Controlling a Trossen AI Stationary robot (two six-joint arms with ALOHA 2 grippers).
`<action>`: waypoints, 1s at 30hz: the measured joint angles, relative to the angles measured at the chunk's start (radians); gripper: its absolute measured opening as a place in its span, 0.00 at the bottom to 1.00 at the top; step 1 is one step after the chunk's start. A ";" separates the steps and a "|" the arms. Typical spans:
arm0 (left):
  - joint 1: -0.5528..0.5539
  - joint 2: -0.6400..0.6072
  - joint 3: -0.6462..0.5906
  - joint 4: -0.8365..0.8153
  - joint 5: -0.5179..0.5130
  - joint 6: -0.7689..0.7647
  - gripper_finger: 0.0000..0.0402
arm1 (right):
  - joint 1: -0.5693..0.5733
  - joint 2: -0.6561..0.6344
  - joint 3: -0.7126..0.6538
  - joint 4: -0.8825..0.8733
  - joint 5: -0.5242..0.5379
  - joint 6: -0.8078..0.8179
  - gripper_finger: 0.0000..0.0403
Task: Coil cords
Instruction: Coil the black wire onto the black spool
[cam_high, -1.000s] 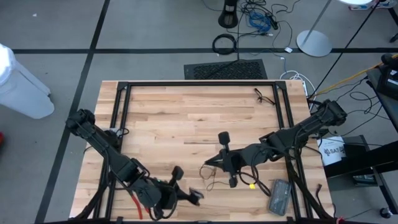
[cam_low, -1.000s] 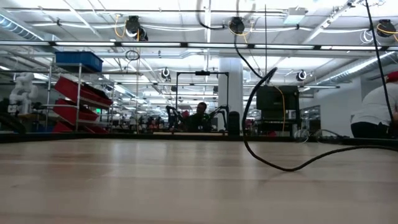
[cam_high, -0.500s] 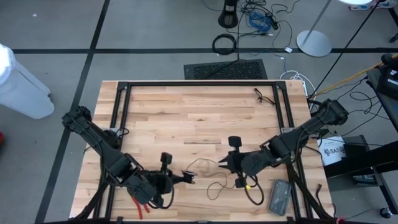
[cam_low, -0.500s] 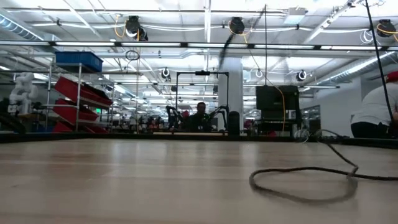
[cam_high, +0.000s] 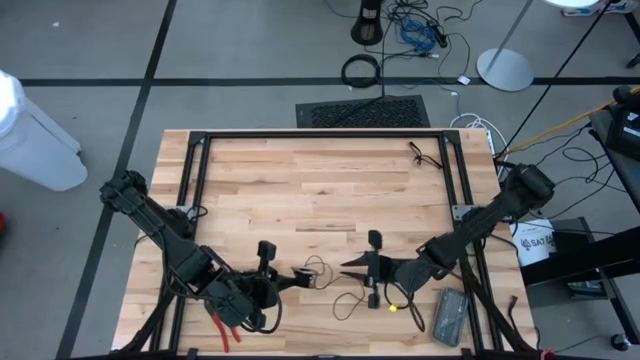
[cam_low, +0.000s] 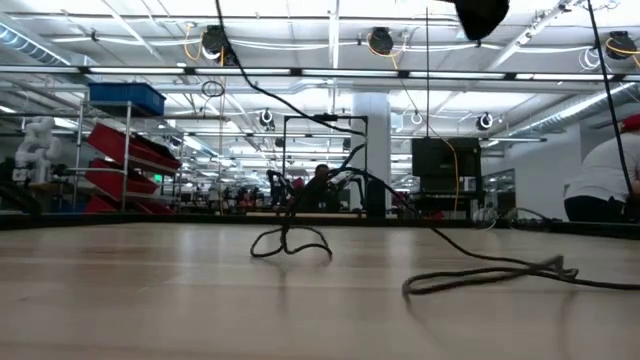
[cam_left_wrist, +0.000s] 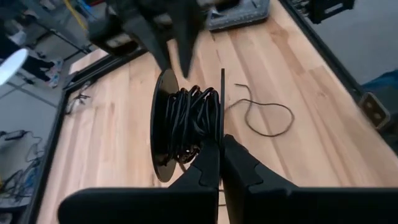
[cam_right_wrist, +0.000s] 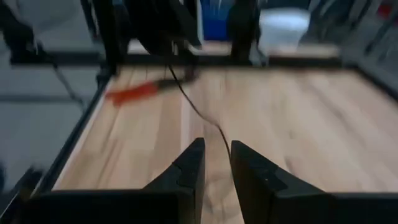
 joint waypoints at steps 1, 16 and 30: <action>0.000 0.000 0.000 0.000 -0.008 0.000 0.00 | 0.000 0.026 -0.027 0.106 0.016 -0.039 0.16; 0.000 0.000 0.000 0.002 -0.015 0.002 0.00 | -0.109 0.412 0.270 0.011 0.020 -0.172 0.42; -0.001 0.000 0.000 0.009 -0.015 -0.024 0.00 | -0.154 0.432 0.325 -0.142 -0.016 -0.146 0.34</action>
